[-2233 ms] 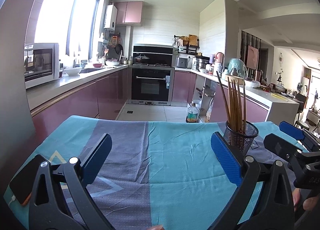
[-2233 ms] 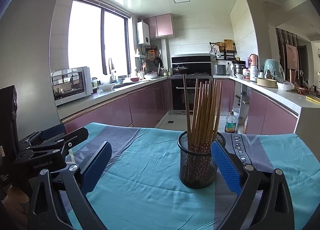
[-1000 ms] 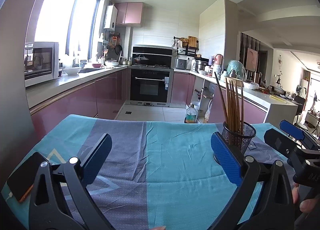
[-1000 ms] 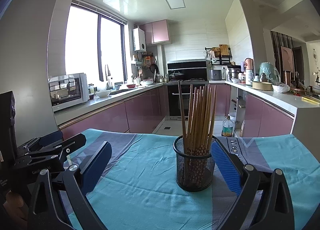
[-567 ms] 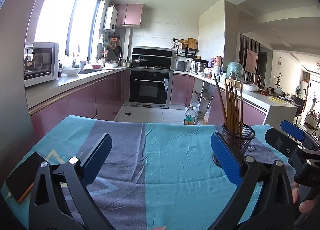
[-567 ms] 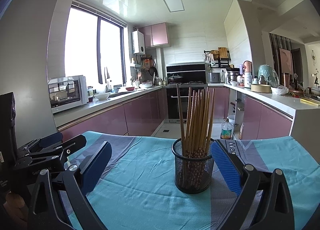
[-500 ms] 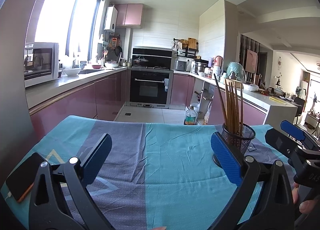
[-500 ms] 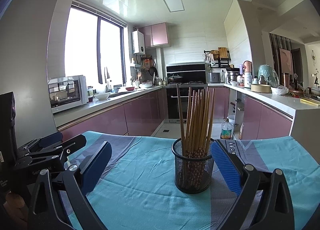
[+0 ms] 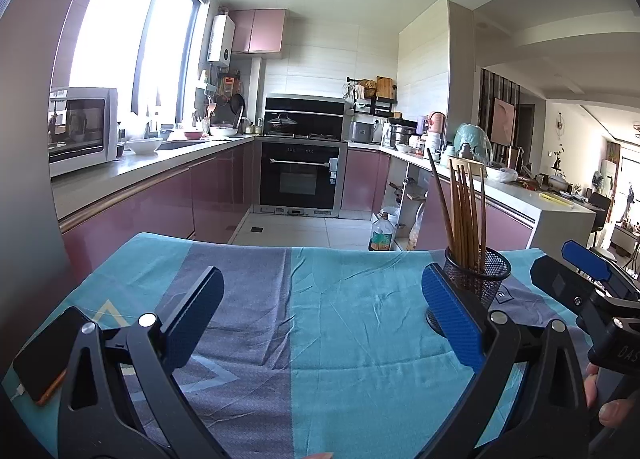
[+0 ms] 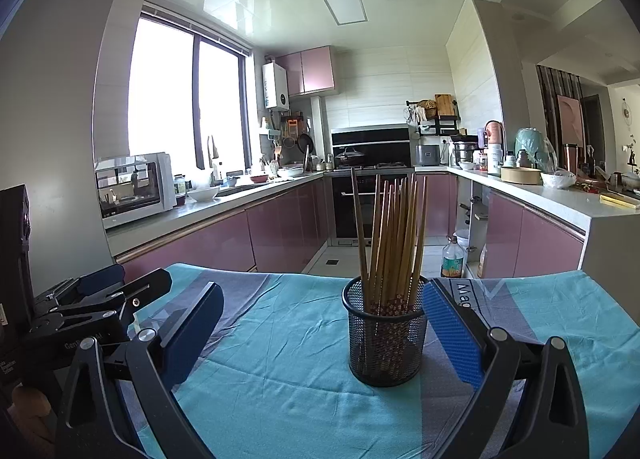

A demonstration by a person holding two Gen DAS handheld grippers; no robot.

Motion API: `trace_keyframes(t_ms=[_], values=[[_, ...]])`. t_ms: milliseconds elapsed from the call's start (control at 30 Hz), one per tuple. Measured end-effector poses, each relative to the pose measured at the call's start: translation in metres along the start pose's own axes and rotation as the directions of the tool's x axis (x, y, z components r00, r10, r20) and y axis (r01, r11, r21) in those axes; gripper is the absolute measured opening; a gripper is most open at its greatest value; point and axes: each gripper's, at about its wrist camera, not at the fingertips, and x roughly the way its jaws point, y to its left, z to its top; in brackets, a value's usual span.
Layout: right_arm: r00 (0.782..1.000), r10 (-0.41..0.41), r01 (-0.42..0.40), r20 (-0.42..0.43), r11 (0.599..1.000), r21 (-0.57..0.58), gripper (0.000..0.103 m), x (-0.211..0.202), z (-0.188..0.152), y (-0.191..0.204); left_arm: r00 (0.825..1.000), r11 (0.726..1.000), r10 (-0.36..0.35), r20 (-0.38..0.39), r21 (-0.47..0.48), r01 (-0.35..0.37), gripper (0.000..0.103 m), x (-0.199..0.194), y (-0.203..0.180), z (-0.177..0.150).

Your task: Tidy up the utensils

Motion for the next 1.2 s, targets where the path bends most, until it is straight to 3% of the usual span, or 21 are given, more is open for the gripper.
trace_keyframes(t_ms=[1200], values=[[1.000, 0.002, -0.002, -0.002, 1.000, 0.006, 0.096, 0.0011, 0.0005, -0.0033, 1.000, 1.000, -0.001, 0.006, 0.008, 0.001, 0.097, -0.0030, -0.0030, -0.0013]])
